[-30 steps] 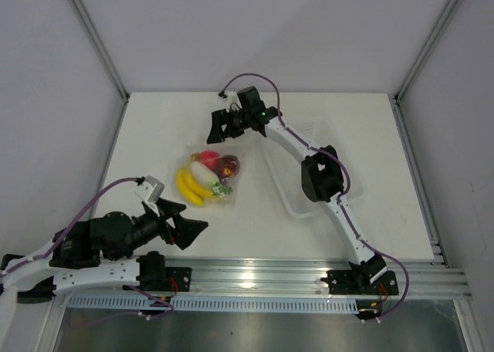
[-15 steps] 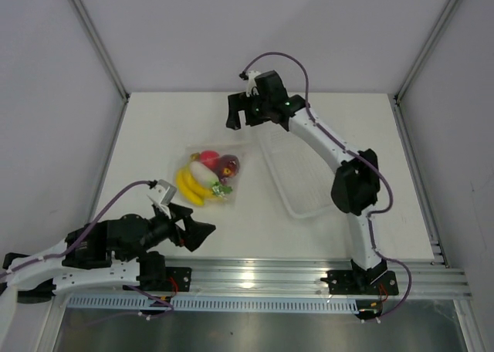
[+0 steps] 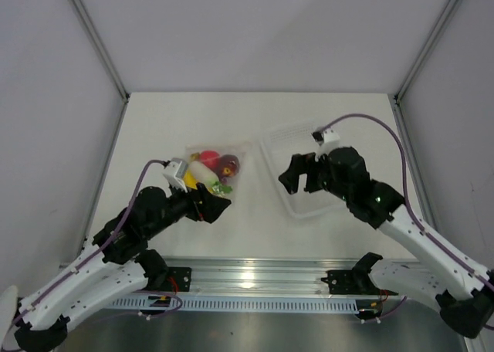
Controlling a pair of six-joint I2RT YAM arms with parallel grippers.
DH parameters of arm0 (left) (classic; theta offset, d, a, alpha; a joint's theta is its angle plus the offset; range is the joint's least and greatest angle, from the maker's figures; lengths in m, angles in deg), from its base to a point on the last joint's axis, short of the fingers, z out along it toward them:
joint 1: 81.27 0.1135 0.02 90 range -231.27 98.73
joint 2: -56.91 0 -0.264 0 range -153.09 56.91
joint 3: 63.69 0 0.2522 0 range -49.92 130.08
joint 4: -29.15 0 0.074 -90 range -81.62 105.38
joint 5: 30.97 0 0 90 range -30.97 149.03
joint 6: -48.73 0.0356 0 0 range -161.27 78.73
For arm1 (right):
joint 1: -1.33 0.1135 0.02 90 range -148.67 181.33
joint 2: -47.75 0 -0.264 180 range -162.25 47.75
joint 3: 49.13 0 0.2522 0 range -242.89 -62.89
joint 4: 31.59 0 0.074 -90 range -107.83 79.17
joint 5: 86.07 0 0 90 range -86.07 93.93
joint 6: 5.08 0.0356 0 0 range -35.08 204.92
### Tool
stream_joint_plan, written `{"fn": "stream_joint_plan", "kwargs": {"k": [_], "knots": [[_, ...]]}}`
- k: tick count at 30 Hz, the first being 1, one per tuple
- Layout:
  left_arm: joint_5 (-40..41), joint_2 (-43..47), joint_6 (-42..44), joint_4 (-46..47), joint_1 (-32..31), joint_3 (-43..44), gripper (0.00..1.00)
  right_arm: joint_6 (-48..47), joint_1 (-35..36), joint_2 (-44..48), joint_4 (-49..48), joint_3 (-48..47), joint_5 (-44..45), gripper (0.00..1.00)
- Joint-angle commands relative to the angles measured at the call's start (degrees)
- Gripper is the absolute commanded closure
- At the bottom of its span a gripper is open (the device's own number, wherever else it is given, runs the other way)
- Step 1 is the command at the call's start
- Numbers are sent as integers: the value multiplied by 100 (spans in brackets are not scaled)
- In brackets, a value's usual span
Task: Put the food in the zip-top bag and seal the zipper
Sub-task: Reset both arms
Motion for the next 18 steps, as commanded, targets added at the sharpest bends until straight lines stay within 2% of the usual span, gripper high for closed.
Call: {"fn": "stream_joint_plan", "kwargs": {"k": [1, 2, 3, 7, 13, 17, 18], "knots": [[-1389, -26, -592, 1224, 1005, -332, 0, 804, 373, 1100, -20, 983, 675, 1], [-1618, 1, -708, 1435, 1443, -448, 1, 918, 444, 1372, -3, 1194, 798, 1], [-1907, 62, -822, 1864, 1578, -527, 0, 1111, 532, 1888, -11, 1597, 921, 1], [-2024, 597, -1130, 2570, 1746, -1423, 1, 1708, 997, 3104, -72, 2537, 1353, 1], [-1971, 2021, -1166, 2467, 1746, -2312, 1, 2342, 1341, 4580, 59, 3463, 1844, 1], [-1954, 2952, -1139, 2124, 1746, -2654, 0, 2483, 1359, 4855, 173, 3876, 1916, 1], [-1954, 3494, -1157, 2079, 1746, -2820, 1, 2475, 1367, 4873, 113, 3947, 1872, 0]]}}
